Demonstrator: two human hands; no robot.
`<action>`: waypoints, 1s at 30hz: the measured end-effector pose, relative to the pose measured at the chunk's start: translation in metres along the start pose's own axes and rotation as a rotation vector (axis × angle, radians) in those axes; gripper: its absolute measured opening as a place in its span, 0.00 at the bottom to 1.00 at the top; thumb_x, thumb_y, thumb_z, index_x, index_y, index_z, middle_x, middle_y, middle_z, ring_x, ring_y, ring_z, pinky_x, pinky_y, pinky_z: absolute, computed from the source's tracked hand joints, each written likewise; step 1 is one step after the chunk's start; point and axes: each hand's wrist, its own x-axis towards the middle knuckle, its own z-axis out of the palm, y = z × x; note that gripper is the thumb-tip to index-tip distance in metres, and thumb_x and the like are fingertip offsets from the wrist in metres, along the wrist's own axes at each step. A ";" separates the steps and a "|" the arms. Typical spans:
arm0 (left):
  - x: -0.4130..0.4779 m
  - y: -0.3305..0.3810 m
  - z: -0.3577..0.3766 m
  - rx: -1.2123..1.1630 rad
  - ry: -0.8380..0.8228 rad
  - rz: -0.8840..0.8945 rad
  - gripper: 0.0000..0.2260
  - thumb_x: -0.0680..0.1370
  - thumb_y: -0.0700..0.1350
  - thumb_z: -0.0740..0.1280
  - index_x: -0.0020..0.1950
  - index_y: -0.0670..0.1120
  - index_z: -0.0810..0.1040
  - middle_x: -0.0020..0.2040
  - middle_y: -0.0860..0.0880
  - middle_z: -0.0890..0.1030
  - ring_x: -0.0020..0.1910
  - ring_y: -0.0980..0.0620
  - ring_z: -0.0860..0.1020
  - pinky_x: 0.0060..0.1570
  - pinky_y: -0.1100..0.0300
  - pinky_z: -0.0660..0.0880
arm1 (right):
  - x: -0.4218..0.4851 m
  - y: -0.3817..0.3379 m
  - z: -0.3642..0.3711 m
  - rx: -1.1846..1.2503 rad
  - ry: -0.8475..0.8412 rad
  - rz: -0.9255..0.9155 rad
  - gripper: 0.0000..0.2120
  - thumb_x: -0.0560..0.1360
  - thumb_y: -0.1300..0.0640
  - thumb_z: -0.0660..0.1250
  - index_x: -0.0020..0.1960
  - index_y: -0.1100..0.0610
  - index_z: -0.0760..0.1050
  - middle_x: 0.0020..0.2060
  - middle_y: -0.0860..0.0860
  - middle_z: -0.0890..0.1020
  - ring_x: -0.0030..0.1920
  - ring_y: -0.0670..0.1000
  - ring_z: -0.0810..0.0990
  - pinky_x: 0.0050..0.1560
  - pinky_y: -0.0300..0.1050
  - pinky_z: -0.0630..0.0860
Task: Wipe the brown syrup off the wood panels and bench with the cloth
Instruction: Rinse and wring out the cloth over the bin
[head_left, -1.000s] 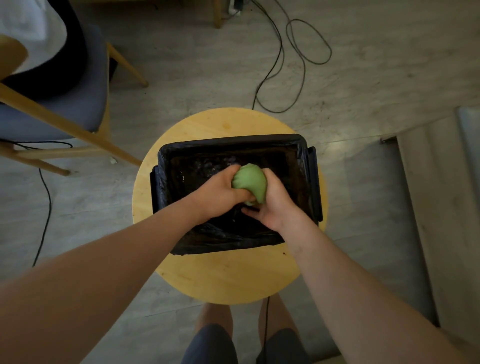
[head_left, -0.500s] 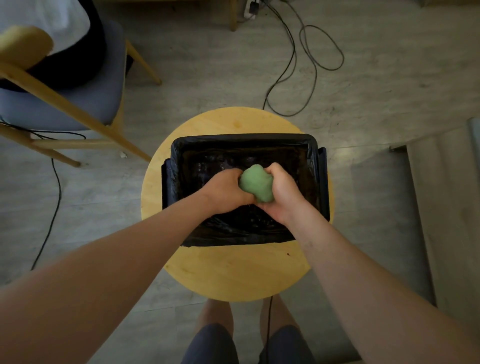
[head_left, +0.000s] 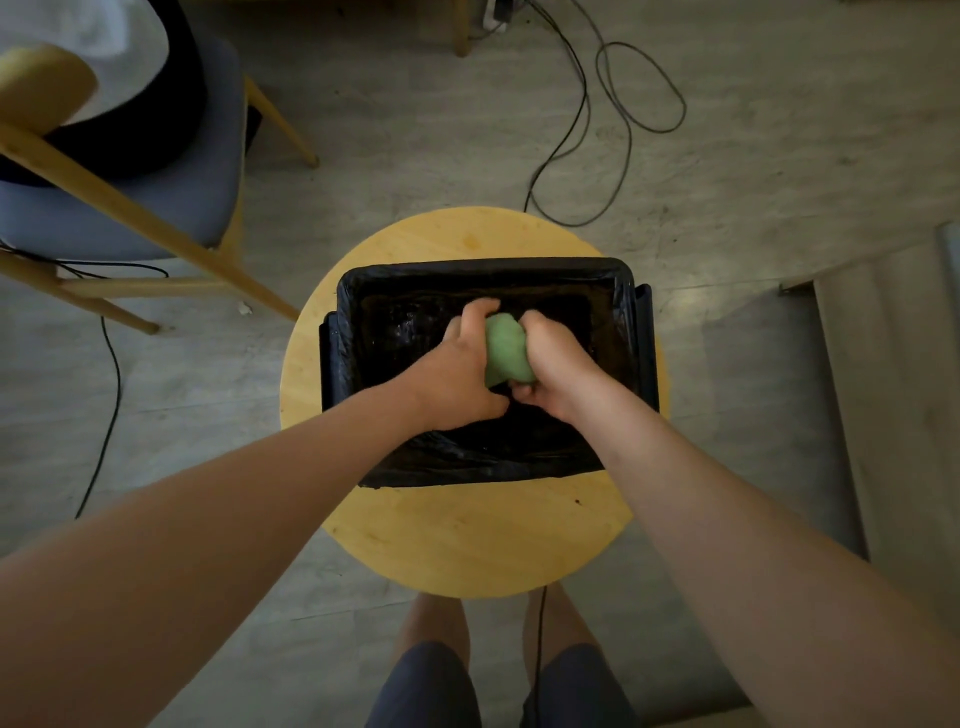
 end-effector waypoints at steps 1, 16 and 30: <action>-0.001 0.002 0.001 0.031 0.004 0.036 0.53 0.71 0.43 0.79 0.82 0.56 0.43 0.76 0.44 0.59 0.52 0.51 0.78 0.45 0.64 0.76 | 0.000 -0.003 0.001 -0.051 0.008 -0.001 0.15 0.85 0.47 0.54 0.55 0.55 0.75 0.42 0.55 0.76 0.36 0.52 0.74 0.29 0.42 0.66; 0.013 0.023 -0.014 0.507 -0.015 0.115 0.11 0.77 0.57 0.65 0.40 0.51 0.76 0.36 0.52 0.79 0.36 0.51 0.77 0.34 0.57 0.71 | -0.007 0.009 -0.009 -0.628 0.136 -0.702 0.18 0.83 0.55 0.56 0.36 0.61 0.69 0.34 0.54 0.73 0.36 0.51 0.73 0.37 0.51 0.67; 0.016 0.017 -0.008 -0.119 -0.329 -0.151 0.07 0.73 0.39 0.75 0.43 0.44 0.77 0.30 0.50 0.74 0.24 0.52 0.69 0.27 0.57 0.68 | 0.006 0.024 -0.021 -0.873 0.215 -1.118 0.11 0.82 0.55 0.57 0.43 0.59 0.69 0.31 0.50 0.74 0.31 0.54 0.74 0.31 0.49 0.65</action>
